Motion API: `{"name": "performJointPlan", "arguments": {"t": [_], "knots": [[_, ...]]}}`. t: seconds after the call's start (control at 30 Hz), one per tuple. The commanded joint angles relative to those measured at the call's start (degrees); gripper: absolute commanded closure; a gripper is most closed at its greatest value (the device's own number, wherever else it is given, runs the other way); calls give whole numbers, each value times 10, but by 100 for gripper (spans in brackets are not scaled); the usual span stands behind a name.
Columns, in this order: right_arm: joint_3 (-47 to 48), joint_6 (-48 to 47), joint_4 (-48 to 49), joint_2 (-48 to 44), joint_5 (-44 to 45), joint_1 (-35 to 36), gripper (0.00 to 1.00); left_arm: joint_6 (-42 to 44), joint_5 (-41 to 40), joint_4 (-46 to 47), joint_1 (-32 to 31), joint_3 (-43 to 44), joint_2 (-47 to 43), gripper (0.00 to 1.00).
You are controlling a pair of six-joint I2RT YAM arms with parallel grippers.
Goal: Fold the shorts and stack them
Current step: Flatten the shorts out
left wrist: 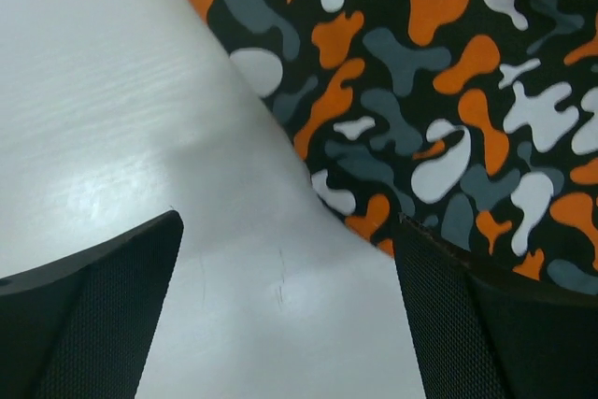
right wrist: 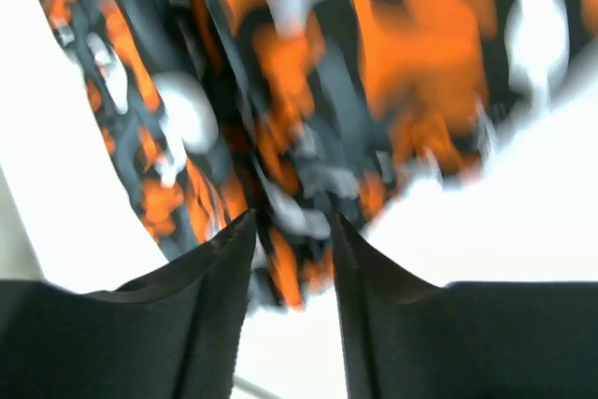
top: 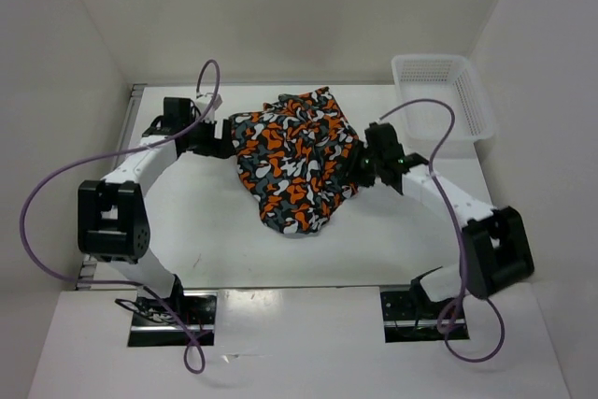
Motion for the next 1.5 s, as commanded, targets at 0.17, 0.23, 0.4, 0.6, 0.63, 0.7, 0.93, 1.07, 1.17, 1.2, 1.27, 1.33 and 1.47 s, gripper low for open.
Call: {"name": "performJointPlan", "arguments": {"t": [0.17, 0.23, 0.4, 0.6, 0.63, 0.7, 0.93, 1.07, 1.17, 1.2, 1.27, 1.33, 1.47], "knots": [[-168, 90, 4, -168, -37, 48, 24, 2, 57, 70, -22, 75, 151, 1], [-182, 95, 23, -163, -53, 54, 24, 2, 74, 84, -22, 62, 157, 2], [-188, 101, 90, -100, -108, 72, 20, 2, 93, 123, -32, 30, 163, 30], [-132, 111, 162, 45, -132, 157, 7, 2, 79, 68, -49, 64, 192, 99], [-123, 117, 162, 56, -121, 164, 8, 2, 79, 73, -49, 57, 192, 100], [-117, 124, 168, 68, -112, 170, 19, 2, 79, 79, -49, 45, 184, 100], [-67, 98, 78, 32, 10, 127, 100, 2, 66, 56, -35, 63, 118, 100], [10, 23, 3, -14, 10, 56, 100, 2, 66, 33, -10, 97, 63, 100], [104, -65, -96, -28, -13, 14, 100, 2, 87, 7, 3, 133, 14, 100], [145, -106, -120, -35, -19, 7, 100, 2, 87, 2, 3, 139, -18, 100], [174, -137, -181, -46, -26, -3, 100, 2, 87, -14, 3, 139, -51, 100], [189, -168, -215, -65, -32, -8, 99, 2, 87, -33, 3, 108, -103, 100], [143, -169, -252, -102, -46, -8, 97, 2, 87, -39, 3, 8, -203, 100]]}}
